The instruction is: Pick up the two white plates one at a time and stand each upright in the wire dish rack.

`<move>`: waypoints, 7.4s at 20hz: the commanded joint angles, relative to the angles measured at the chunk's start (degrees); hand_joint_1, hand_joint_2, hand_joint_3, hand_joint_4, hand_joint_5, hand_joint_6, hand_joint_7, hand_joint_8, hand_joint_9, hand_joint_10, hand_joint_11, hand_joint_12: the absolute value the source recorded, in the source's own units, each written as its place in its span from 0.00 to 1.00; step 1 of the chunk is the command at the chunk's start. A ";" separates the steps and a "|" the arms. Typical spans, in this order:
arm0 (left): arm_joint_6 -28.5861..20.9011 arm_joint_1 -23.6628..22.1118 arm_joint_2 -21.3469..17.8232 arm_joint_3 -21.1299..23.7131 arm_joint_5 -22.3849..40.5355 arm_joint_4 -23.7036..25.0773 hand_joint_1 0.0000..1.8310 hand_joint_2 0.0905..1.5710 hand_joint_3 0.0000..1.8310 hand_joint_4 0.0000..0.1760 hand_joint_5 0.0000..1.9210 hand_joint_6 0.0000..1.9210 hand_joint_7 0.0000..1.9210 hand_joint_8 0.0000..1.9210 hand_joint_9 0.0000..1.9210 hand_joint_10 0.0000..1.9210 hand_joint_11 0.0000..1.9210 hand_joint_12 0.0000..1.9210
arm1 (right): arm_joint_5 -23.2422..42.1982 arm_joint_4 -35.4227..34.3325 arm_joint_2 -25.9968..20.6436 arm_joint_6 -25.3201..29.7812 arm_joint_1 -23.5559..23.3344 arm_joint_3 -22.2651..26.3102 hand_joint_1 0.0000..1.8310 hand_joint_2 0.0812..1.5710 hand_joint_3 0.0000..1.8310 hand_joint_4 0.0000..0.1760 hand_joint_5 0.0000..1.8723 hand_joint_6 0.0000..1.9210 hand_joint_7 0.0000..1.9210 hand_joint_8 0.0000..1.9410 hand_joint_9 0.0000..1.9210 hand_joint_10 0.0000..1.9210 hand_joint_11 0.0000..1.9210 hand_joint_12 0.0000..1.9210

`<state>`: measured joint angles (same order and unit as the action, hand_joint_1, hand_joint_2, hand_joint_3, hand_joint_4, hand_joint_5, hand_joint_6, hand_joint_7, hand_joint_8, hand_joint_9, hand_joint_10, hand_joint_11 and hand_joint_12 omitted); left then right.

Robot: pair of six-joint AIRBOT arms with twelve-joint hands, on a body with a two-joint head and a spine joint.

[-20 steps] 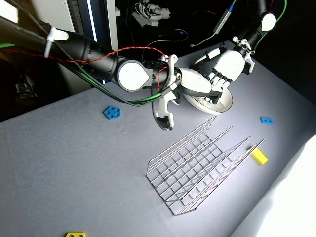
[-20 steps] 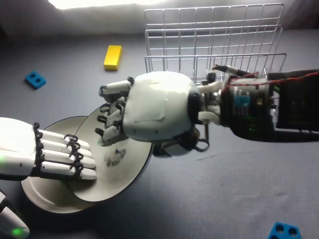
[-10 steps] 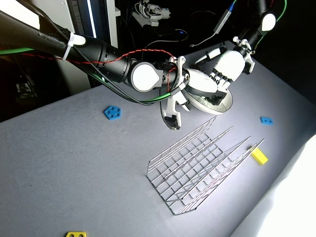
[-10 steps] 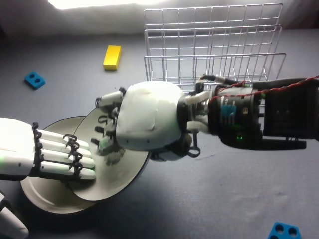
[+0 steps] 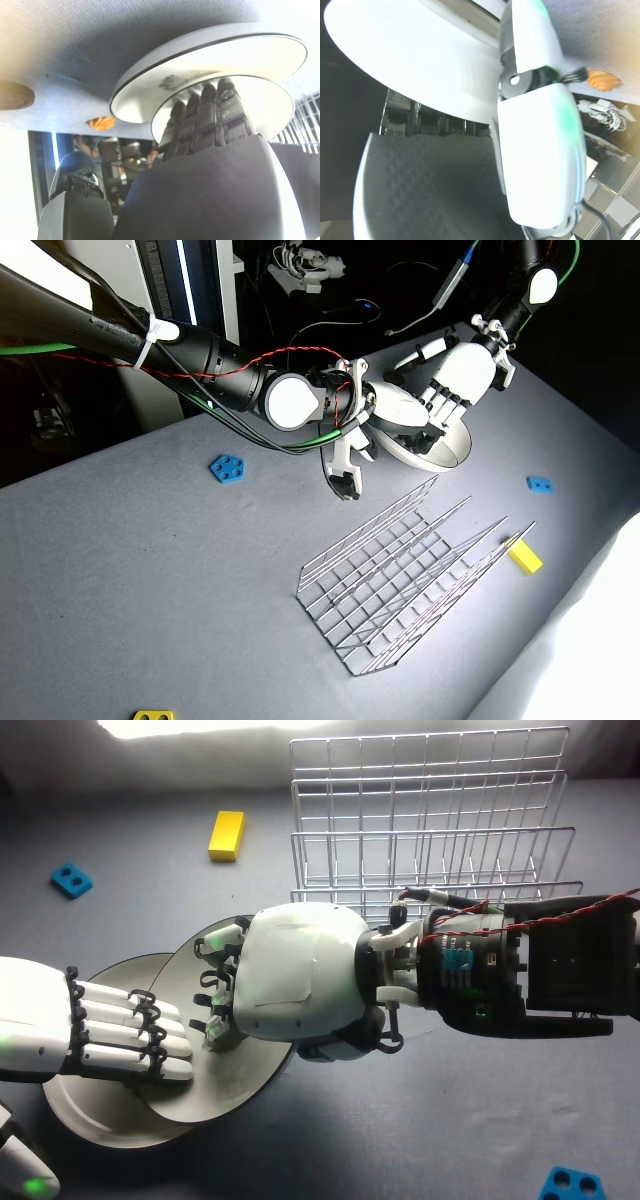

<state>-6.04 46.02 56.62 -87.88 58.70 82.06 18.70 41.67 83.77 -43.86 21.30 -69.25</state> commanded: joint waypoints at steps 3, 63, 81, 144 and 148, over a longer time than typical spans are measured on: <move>-0.31 0.73 1.13 -0.31 -2.00 1.71 0.00 0.66 0.00 0.00 0.00 0.00 0.00 0.00 0.00 0.00 0.00 0.00 | 5.58 -0.82 -0.11 -1.05 -0.93 -0.58 0.69 0.62 0.00 0.00 0.38 0.01 0.39 0.00 0.36 0.04 0.11 0.70; -8.10 -7.02 -16.56 -0.66 5.89 -2.89 0.00 0.69 0.00 0.00 0.03 0.00 0.02 0.00 0.00 0.00 0.00 0.00 | 5.05 -4.42 -6.84 37.22 -26.70 0.13 0.76 0.67 0.00 0.00 0.52 0.49 0.55 0.45 0.54 0.53 0.51 0.66; -10.02 -11.74 -13.99 -1.08 5.90 1.92 0.00 0.69 0.00 0.00 0.04 0.00 0.03 0.00 0.01 0.00 0.01 0.00 | 1.01 -37.80 -8.63 26.76 -23.44 -0.61 0.76 0.66 0.00 0.00 0.53 0.51 0.58 0.36 0.55 0.51 0.50 0.67; -6.68 -8.92 -4.99 -6.11 4.08 7.14 0.00 0.68 0.00 0.00 0.02 0.00 0.01 0.00 0.00 0.00 0.00 0.00 | -6.08 -69.92 -24.91 19.76 -16.59 -4.29 0.76 0.66 0.00 0.00 0.53 0.54 0.57 0.36 0.55 0.51 0.48 0.65; -6.49 -8.36 -4.99 -6.09 4.11 7.12 0.00 0.68 0.00 0.00 0.02 0.00 0.01 0.00 0.00 0.00 0.00 0.00 | -6.05 -69.92 -25.53 19.95 -15.48 -4.40 0.76 0.67 0.00 0.00 0.51 0.55 0.56 0.38 0.52 0.56 0.46 0.69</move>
<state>-12.69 37.87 51.70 -93.58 61.12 92.16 5.34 -27.20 58.78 -25.34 6.52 -73.43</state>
